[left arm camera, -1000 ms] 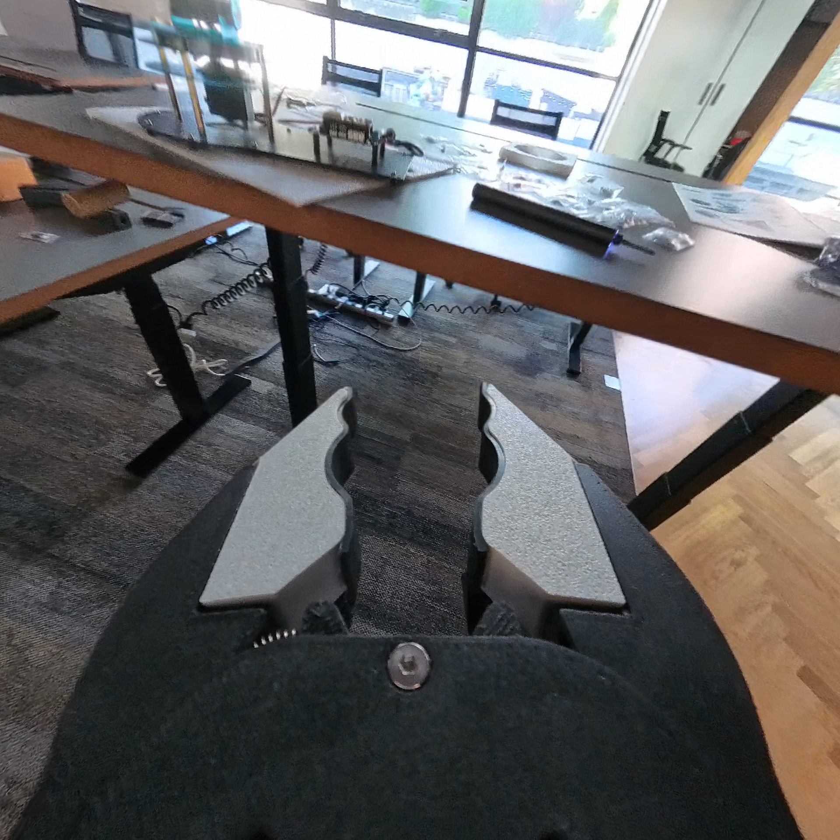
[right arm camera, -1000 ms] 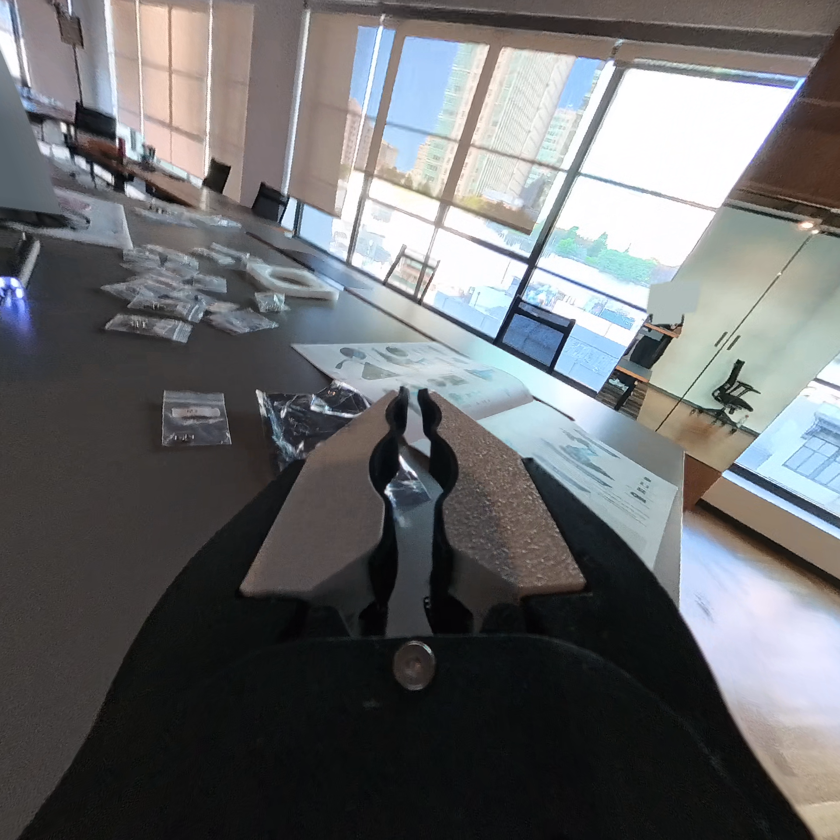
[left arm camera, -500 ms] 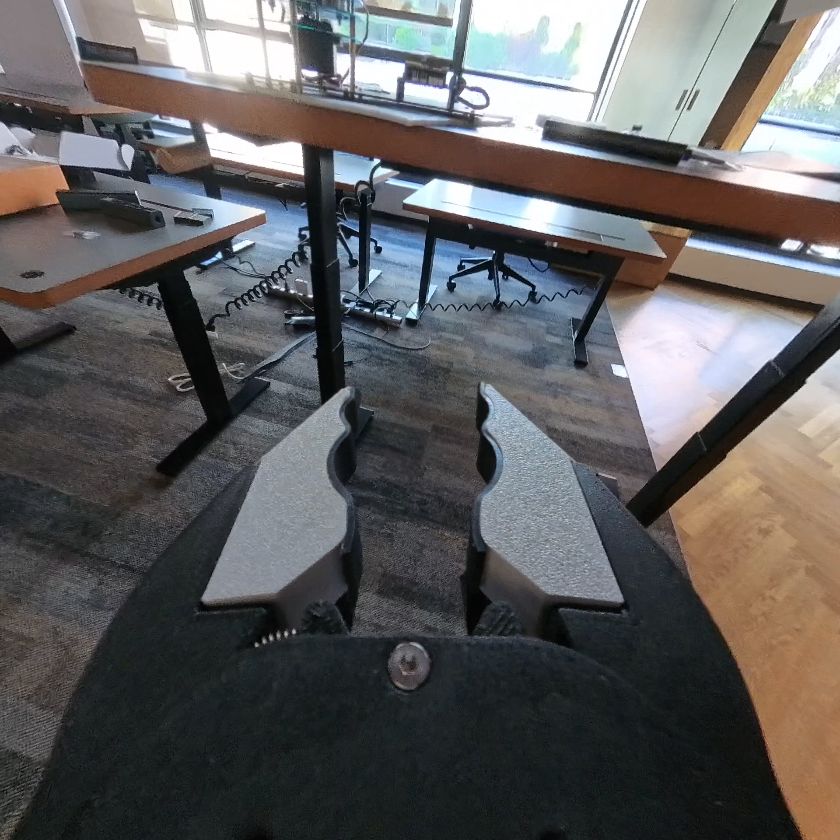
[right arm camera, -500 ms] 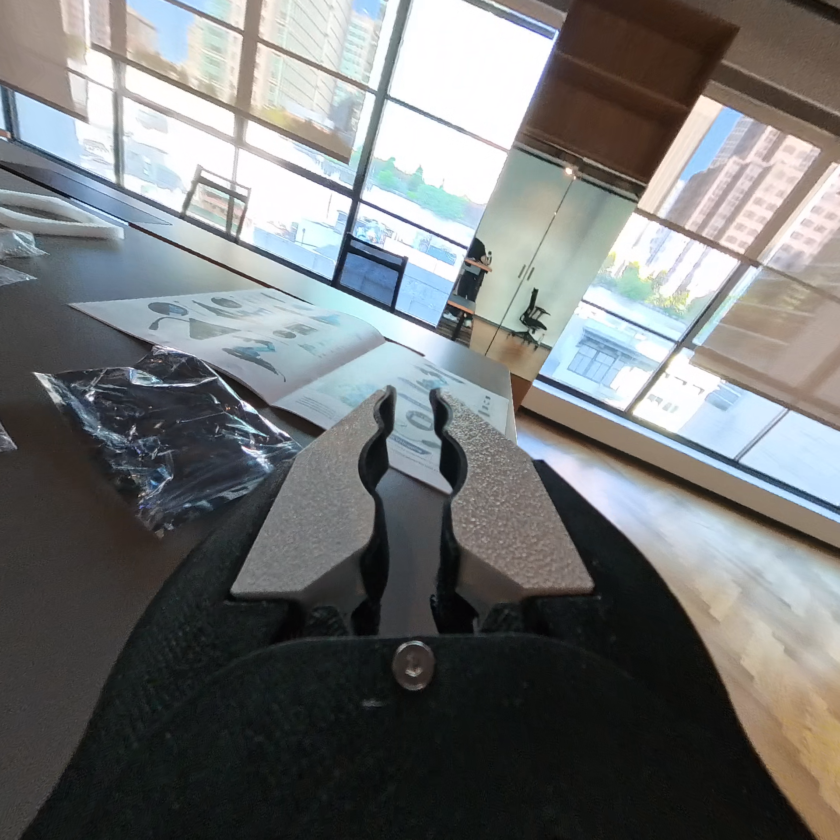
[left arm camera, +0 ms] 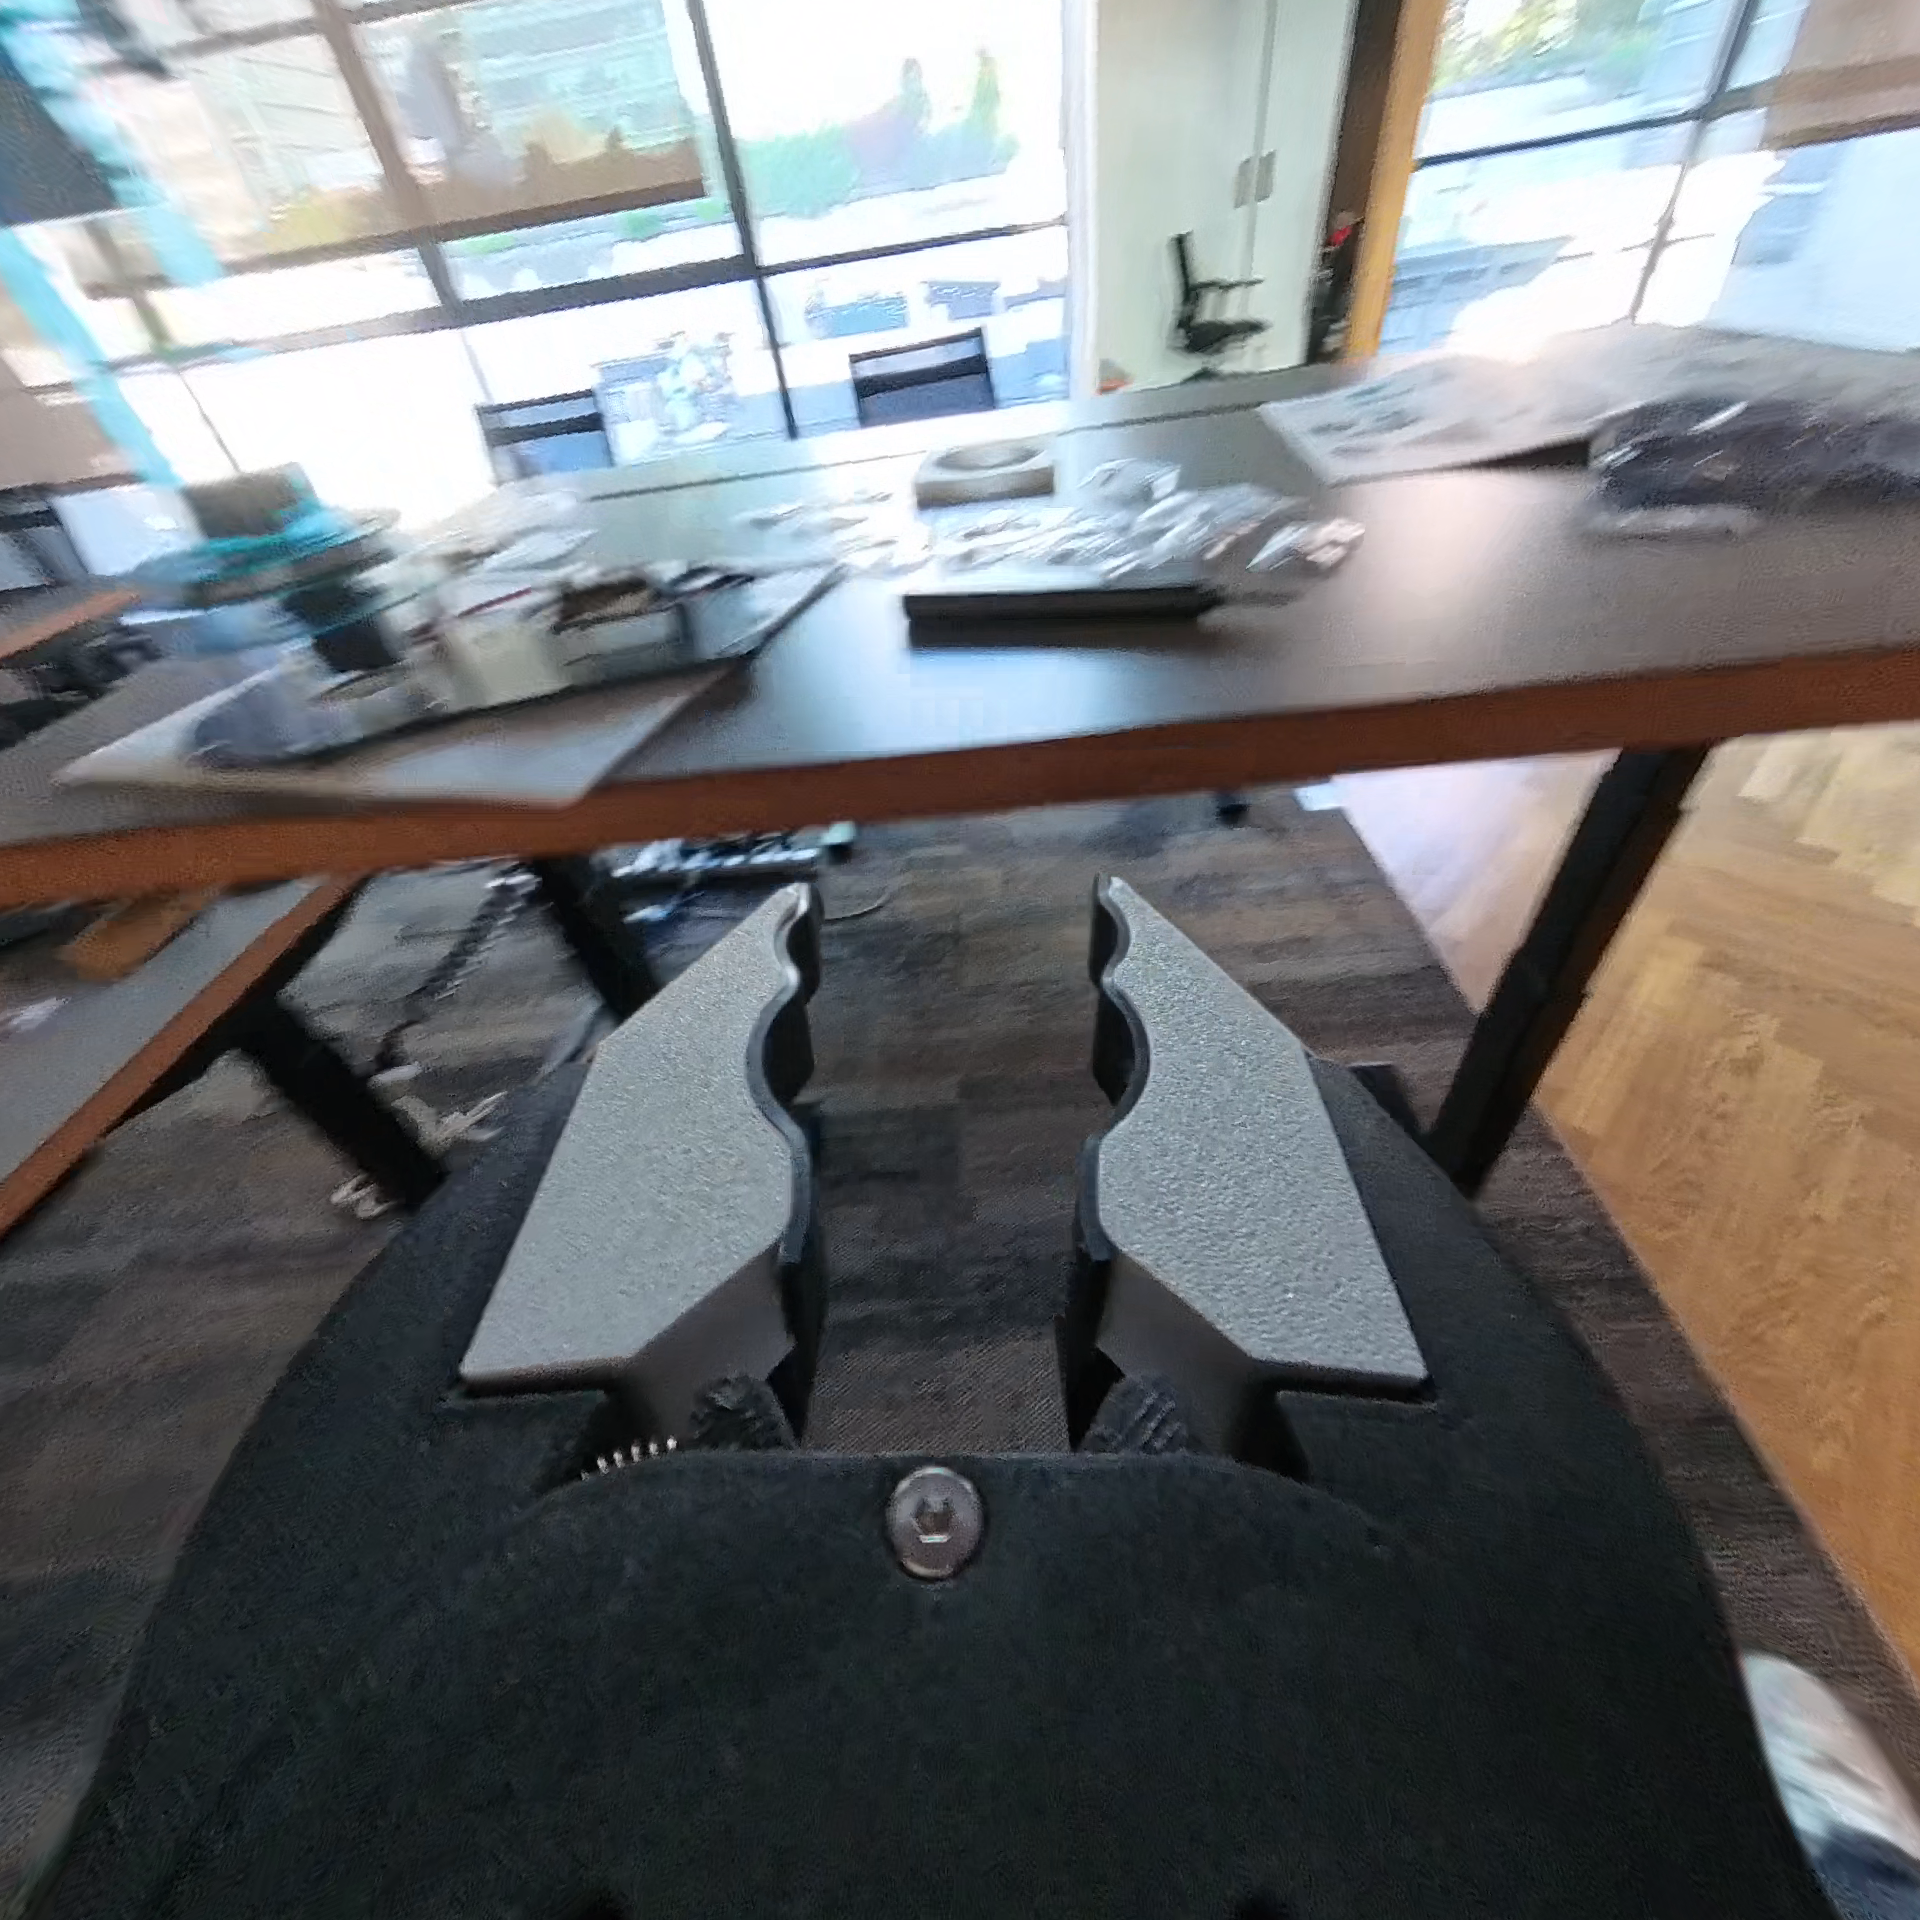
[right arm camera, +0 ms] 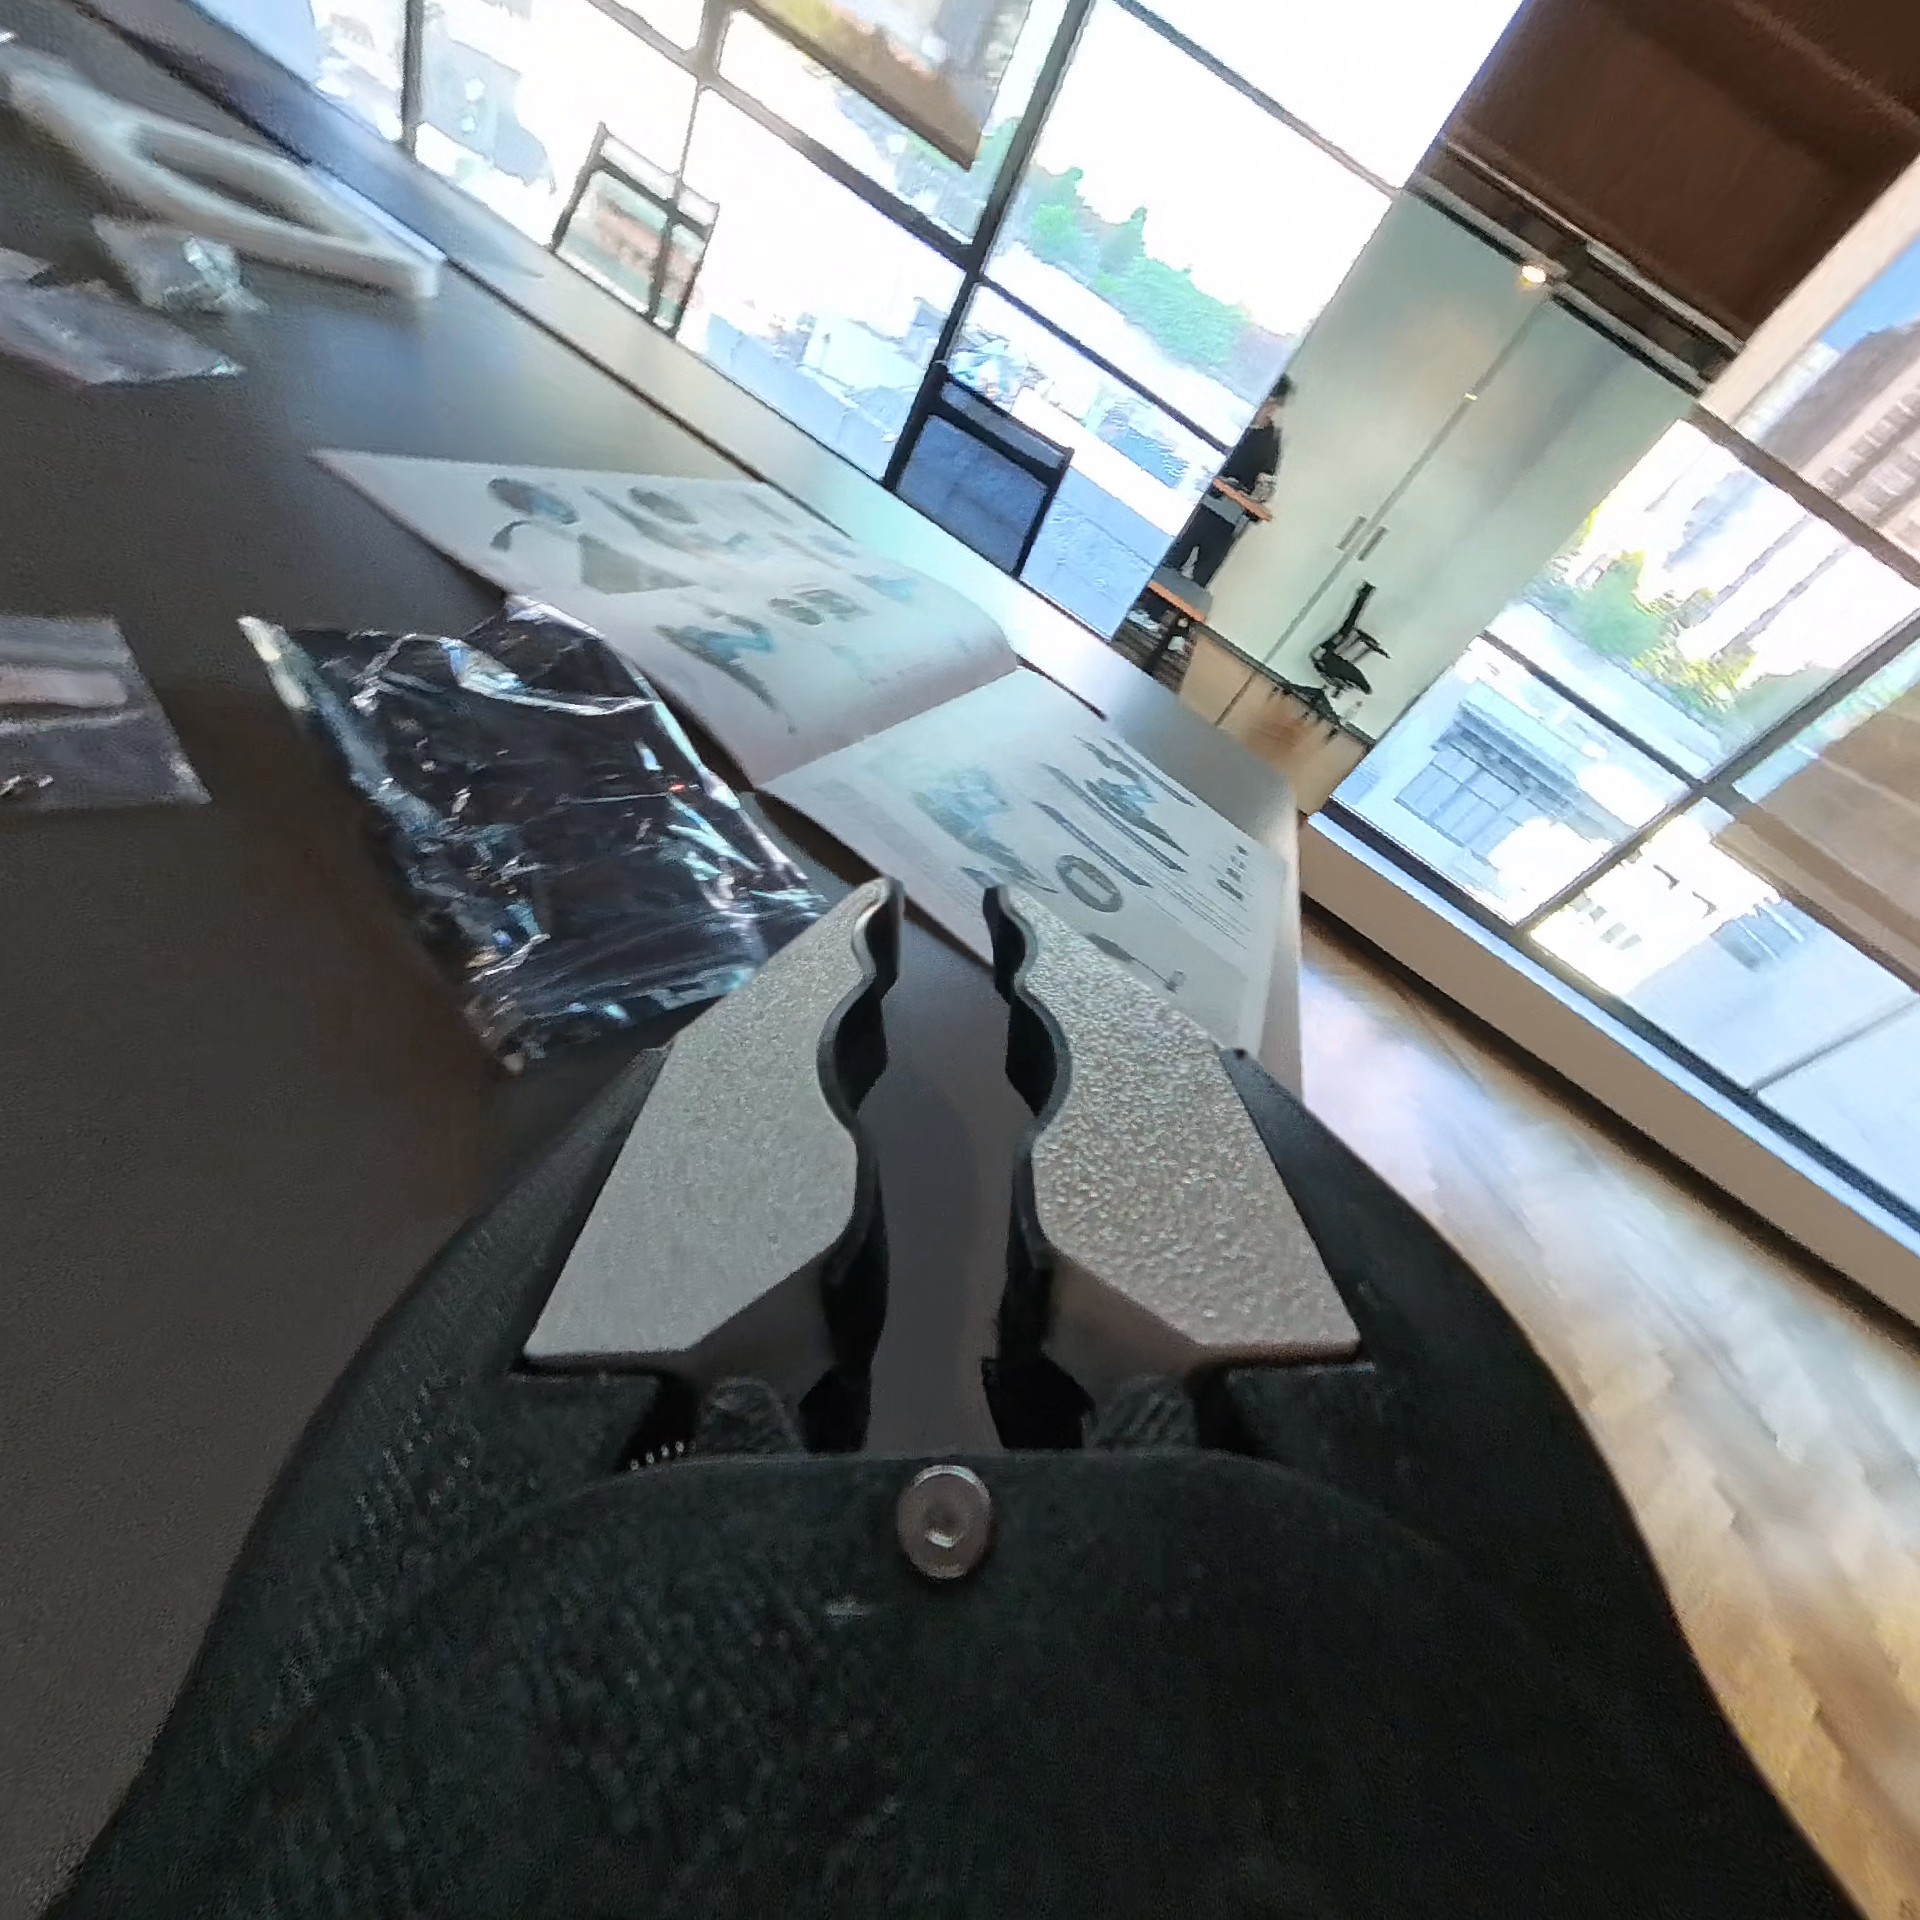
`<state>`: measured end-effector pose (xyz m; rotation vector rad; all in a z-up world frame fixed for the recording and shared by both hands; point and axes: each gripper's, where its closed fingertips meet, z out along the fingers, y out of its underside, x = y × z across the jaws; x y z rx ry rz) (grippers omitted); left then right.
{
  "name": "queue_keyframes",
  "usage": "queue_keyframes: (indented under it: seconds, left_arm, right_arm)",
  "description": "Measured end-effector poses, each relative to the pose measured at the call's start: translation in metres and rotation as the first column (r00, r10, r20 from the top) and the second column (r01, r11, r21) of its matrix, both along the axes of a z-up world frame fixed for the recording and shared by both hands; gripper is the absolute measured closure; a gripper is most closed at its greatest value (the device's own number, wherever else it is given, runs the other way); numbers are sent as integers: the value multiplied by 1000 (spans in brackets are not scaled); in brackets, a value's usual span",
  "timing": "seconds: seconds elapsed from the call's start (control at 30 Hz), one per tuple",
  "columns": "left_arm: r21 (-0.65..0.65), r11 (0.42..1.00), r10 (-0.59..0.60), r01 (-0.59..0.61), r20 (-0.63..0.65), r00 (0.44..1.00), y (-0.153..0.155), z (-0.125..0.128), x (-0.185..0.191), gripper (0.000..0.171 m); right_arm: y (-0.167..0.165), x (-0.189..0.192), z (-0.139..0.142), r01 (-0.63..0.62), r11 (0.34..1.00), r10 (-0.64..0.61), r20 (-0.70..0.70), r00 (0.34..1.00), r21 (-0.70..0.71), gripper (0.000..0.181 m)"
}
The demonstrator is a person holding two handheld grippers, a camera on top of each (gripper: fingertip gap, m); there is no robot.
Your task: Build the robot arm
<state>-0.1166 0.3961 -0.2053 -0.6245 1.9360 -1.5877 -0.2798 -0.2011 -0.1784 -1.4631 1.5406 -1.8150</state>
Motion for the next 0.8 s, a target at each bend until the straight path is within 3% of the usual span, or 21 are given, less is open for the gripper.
queue_keyframes:
  seconds: [0.2, 0.37, 0.47, 0.57, 0.67, 0.8]
  left_arm:
    - [8, 985, -174, 174, 45, 984, -152, 34, -25, 122]
    - [-77, 982, -169, 170, 15, 986, -236, 58, -33, 122]
    - [-135, 973, -182, 188, 55, 982, -286, 91, -27, 122]
    - [-210, 939, -260, 273, 90, 962, -346, 138, -15, 123]
    - [-263, 895, -350, 361, 87, 933, -414, 192, 3, 123]
    - [-258, 877, -380, 406, 147, 913, -496, 258, 41, 122]
  right_arm:
    - [25, 8, 5, -176, 982, 172, 68, 983, 68, 164]
    - [33, 7, 11, -283, 946, 261, 145, 954, 157, 154]
    - [19, 13, 11, -298, 925, 263, 169, 950, 236, 154]
    - [-29, 26, 31, -271, 927, 241, 142, 960, 260, 147]
    - [-111, 46, 68, -185, 932, 164, 94, 982, 312, 132]
    - [-205, 77, 103, -84, 856, 72, 44, 996, 510, 127]
